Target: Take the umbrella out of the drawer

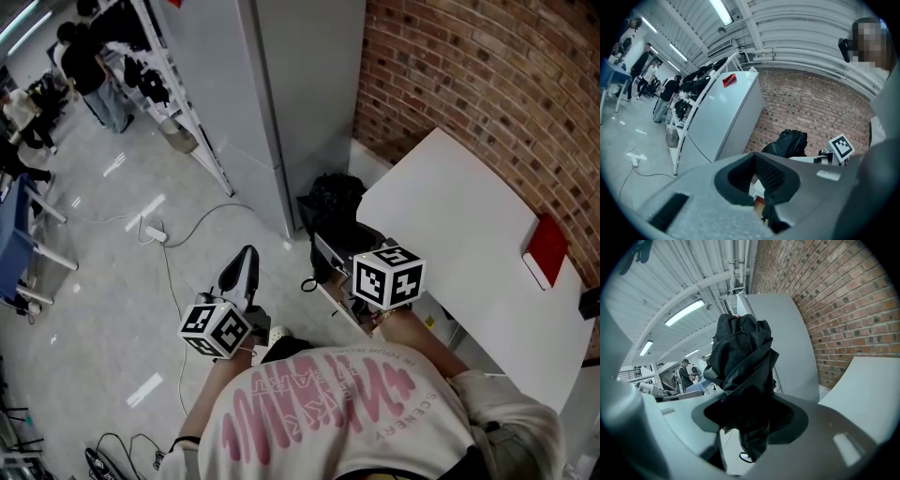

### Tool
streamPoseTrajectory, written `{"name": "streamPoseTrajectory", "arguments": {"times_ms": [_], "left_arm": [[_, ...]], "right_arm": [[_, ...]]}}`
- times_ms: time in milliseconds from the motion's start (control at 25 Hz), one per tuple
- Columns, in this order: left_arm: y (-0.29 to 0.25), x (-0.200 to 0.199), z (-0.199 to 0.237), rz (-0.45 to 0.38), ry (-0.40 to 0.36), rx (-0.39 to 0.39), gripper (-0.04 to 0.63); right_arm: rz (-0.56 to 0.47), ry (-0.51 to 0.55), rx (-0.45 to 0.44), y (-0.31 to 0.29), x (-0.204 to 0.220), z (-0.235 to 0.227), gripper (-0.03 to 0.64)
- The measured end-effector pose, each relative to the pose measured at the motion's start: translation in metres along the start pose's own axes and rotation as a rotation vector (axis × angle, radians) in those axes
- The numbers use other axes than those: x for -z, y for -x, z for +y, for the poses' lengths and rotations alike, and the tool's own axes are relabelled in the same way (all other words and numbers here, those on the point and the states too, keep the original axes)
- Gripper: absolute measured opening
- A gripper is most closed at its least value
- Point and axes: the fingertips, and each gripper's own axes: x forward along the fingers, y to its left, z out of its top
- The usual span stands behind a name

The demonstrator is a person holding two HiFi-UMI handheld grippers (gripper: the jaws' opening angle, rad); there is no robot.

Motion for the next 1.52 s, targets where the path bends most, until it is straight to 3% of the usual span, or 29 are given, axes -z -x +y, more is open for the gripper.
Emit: {"name": "streamPoseTrajectory", "arguments": {"times_ms": [640, 1520], "left_arm": [[0.003, -0.012, -0.004, 0.014, 0.006, 0.092, 0.005], [0.040, -0.044, 0.041, 0.055, 0.007, 0.187, 0.005]], "right_arm": [[-0.077, 0.000, 0.112, 0.013, -0.012, 0.017, 0.242], [-0.107, -0.053, 0.206, -0.009, 0.004, 0.075, 0.242]]}}
